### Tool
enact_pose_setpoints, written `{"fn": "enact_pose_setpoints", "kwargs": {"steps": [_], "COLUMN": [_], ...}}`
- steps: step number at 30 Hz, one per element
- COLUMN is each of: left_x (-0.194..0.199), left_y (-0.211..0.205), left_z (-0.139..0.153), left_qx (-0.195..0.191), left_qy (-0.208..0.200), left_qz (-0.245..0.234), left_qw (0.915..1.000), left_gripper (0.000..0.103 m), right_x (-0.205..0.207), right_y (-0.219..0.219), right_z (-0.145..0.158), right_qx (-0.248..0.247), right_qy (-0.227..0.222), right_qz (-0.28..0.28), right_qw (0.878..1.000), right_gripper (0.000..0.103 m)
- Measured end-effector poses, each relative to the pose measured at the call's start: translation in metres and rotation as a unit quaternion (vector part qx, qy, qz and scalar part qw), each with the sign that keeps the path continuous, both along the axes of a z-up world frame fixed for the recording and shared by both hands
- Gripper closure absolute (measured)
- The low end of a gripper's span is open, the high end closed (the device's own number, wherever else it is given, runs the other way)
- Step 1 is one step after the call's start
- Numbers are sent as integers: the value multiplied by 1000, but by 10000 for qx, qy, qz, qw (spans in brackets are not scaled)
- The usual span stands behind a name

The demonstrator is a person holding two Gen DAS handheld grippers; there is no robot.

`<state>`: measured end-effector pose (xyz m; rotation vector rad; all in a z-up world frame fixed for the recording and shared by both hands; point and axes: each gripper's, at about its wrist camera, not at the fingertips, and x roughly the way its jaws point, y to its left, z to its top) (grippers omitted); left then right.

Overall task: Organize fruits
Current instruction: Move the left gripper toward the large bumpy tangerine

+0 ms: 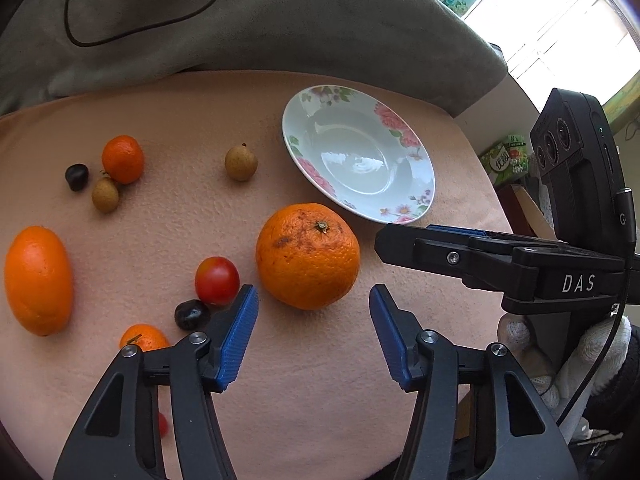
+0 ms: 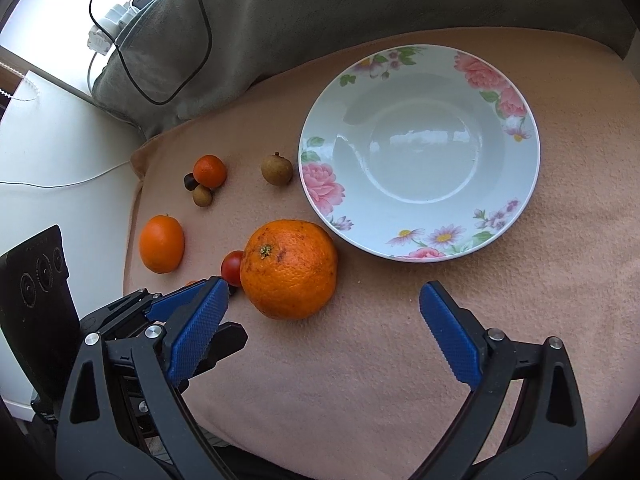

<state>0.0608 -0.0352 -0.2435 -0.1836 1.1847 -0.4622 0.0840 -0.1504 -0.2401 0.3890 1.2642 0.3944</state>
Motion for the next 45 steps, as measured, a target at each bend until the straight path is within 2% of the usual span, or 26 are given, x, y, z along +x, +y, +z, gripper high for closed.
{"fn": "enact_pose_setpoints", "kwargs": {"steps": [2, 3, 11, 19, 34, 45], "left_x": [0, 0, 1, 1, 9, 12], "left_y": [-2, -2, -9, -20, -16, -8], "left_z": [-2, -3, -10, -19, -26, -26], "left_qx": [-1, 19, 226, 405, 275, 69], "left_qy": [-11, -16, -103, -158, -95, -10], "left_qz": [-56, -83, -274, -505, -541, -381], "left_qw": [10000, 10000, 9993, 9978, 9981, 9992], "left_gripper": [48, 48, 51, 51, 52, 54], "right_x": [0, 1, 1, 1, 9, 12], "right_y": [3, 5, 10, 18, 21, 21], "right_z": [-2, -2, -10, -18, -30, -39], "right_qx": [-70, -112, -3, -112, -7, 346], "right_qy": [-4, 3, 48, 47, 165, 469], "right_qz": [70, 101, 139, 276, 302, 211], "right_qw": [10000, 9999, 9999, 9995, 9994, 9981], "right_gripper": [15, 15, 15, 15, 15, 16]}}
